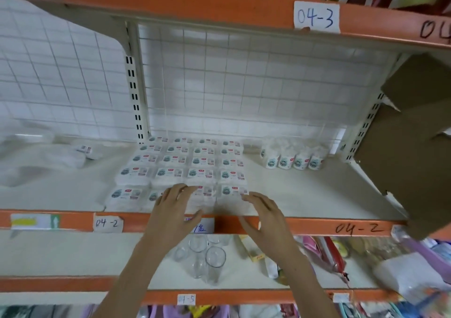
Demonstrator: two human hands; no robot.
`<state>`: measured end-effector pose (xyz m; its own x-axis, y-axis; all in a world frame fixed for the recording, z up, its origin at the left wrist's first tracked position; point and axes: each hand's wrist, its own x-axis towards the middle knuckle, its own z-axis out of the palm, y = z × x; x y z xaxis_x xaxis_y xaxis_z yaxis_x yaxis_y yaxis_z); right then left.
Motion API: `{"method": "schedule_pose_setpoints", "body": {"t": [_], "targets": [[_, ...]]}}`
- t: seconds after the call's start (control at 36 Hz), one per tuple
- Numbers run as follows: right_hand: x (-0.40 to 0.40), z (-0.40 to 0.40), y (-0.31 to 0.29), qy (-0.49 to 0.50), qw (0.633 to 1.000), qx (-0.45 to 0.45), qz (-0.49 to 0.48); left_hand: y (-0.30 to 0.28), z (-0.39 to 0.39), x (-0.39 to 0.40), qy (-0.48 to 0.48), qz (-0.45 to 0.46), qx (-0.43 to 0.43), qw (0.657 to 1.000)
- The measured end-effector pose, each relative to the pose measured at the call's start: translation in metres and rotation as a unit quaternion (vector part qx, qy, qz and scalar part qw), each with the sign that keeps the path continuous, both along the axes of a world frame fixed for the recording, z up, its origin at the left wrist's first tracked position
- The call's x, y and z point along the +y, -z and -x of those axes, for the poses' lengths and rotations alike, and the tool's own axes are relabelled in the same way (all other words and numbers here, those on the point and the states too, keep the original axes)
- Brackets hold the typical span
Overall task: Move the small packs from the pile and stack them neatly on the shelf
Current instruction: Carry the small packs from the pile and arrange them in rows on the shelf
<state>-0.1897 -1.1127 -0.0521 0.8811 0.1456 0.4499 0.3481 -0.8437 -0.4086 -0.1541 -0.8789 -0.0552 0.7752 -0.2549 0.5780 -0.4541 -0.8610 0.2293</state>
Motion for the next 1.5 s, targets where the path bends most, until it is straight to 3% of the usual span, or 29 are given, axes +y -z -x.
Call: {"method": "schedule_pose_setpoints", "body": {"t": [0.11,0.22,0.33,0.39,0.53,0.67,0.89,1.19,1.5], "targets": [[0.003,0.039,0.014,0.01,0.998,-0.021,0.055,0.023,0.04,-0.002,-0.015,-0.008,-0.026,1.0],[0.003,0.071,0.037,-0.003,0.994,0.038,0.102,0.056,0.081,-0.005,-0.036,-0.024,0.009,0.999],[0.006,0.088,0.061,-0.058,0.983,0.154,0.081,0.079,0.119,-0.002,-0.078,-0.037,0.062,0.994],[0.01,0.089,0.065,-0.1,0.978,0.154,0.103,0.082,0.136,0.002,-0.109,-0.025,0.097,0.989],[0.041,0.088,0.062,-0.193,0.962,0.155,0.113,0.081,0.174,0.027,-0.21,0.022,0.185,0.96],[0.098,0.096,0.062,-0.298,0.934,0.17,0.101,0.068,0.227,0.065,-0.295,0.047,0.158,0.941],[0.202,0.118,0.052,-0.424,0.887,0.157,0.09,0.059,0.297,0.129,-0.434,0.076,0.175,0.88],[0.332,0.123,0.064,-0.478,0.854,0.164,0.119,0.079,0.323,0.247,-0.482,0.089,0.196,0.849],[0.469,0.1,0.052,-0.423,0.878,0.195,0.113,0.066,0.284,0.4,-0.409,0.086,0.171,0.892]]}}
